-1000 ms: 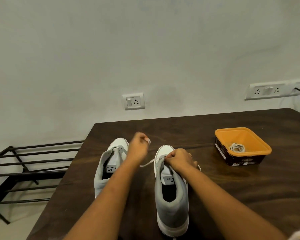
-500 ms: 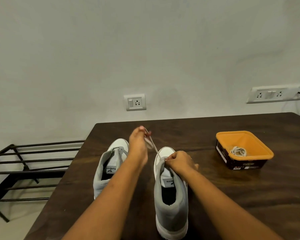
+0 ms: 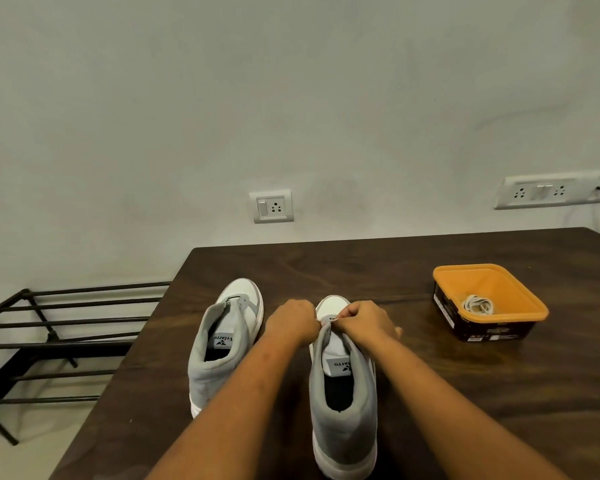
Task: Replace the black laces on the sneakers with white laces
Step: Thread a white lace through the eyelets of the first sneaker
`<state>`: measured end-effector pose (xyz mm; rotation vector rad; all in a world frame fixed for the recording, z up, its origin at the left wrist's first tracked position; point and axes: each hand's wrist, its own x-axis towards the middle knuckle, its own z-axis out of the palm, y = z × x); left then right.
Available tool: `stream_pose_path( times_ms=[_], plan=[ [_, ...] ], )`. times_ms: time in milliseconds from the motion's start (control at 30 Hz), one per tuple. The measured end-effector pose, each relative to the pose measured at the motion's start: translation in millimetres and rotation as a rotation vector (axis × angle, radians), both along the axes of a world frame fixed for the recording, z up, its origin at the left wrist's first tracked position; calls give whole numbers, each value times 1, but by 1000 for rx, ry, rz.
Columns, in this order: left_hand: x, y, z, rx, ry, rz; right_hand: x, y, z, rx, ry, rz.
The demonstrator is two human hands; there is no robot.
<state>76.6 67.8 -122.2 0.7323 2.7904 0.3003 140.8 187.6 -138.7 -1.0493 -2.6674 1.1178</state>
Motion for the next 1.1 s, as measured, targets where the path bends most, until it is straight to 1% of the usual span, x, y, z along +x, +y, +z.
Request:
stream_pose_path(
  times_ms=[33,67,100,167,267,333,400,433,467,500,533,567,600,633,667,700,733,800,833,900,933,1000,1100],
  plan=[
    [-1,2,-3,-42,-2,-20,0,0,0,-2,-2,1],
    [-2,3,-3,-29,-8,-37,-1,-1,0,-2,-5,4],
    [-4,3,-4,48,-28,-38,-1,-1,0,1,-10,7],
    [-4,0,-4,365,-108,45,0,-1,1,1,-14,13],
    [1,-2,8,964,-357,335,2,2,3,-31,-16,47],
    [-2,-4,23,1341,-458,535,2,3,4,-77,-3,64],
    [-3,-11,41,1762,-564,661,3,7,5,-167,56,59],
    [-5,-16,47,1926,-603,687,4,9,5,-211,80,55],
    [-6,-21,53,2033,-621,699,5,11,6,-238,90,54],
    [-7,-27,56,2069,-617,722,5,13,6,-250,98,55],
    [-8,-32,56,2039,-594,762,5,14,6,-257,106,54],
    [-11,-36,56,1927,-549,813,6,15,5,-259,117,52],
    [-15,-40,51,1737,-494,850,6,16,6,-255,122,50],
    [-17,-43,47,1473,-432,854,5,17,5,-247,125,53],
    [-19,-45,39,1191,-359,799,5,17,6,-236,120,58],
    [-20,-47,28,945,-297,692,5,19,6,-220,104,64],
    [-18,-47,19,755,-257,572,6,21,6,-209,84,69],
    [-12,-44,4,497,-242,383,9,27,6,-147,6,124],
    [-10,-42,0,409,-249,312,12,30,6,-103,-49,171],
    [-4,-37,0,302,-337,202,19,33,4,-70,-101,233],
    [-2,-34,0,264,-388,162,22,34,3,-65,-92,248],
    [4,-27,1,194,-424,100,27,32,4,-22,-54,246],
    [11,-17,1,226,-420,65,24,29,1,16,-23,215]
  ],
)
